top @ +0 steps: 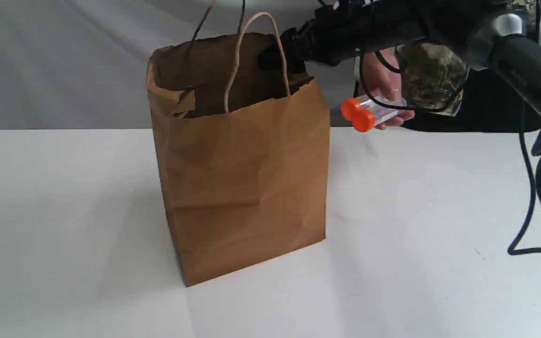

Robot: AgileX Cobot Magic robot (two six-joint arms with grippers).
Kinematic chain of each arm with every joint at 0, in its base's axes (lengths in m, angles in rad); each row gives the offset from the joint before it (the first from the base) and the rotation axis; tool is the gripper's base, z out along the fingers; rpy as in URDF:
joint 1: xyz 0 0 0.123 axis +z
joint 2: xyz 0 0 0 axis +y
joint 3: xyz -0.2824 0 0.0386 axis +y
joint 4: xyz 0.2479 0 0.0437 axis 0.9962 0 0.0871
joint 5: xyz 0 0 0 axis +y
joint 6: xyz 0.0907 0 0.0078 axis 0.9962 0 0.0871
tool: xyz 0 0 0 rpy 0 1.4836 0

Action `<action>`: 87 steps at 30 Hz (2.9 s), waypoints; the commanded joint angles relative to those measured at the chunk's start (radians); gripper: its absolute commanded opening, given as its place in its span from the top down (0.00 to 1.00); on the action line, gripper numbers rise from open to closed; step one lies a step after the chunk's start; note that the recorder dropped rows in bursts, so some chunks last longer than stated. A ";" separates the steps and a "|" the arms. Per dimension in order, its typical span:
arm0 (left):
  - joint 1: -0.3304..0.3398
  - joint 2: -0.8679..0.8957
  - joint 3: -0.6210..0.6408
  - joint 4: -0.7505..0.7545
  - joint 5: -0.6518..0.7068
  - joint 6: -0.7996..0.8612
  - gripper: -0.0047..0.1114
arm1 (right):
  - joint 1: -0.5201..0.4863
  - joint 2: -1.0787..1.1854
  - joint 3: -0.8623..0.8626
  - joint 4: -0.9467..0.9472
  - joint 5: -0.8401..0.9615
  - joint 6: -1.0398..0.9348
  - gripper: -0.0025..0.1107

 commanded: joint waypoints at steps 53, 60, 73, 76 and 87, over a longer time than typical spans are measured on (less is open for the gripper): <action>0.000 -0.005 0.002 -0.026 -1.186 -0.056 0.96 | 0.002 0.012 -0.006 -0.026 0.076 0.032 0.98; 0.000 0.135 -0.180 -0.049 -1.111 -0.089 0.96 | 0.002 0.012 -0.006 -0.026 0.074 0.034 0.98; 0.000 0.827 -0.613 0.244 -1.147 -0.215 0.96 | 0.002 0.012 -0.006 -0.026 0.064 0.029 0.98; 0.000 0.958 -0.712 0.313 -1.150 -0.257 0.96 | 0.002 0.012 -0.006 -0.026 0.064 0.029 0.98; 0.000 1.254 -1.094 0.895 -0.752 -0.830 0.96 | 0.001 0.012 -0.006 -0.026 0.060 0.029 0.98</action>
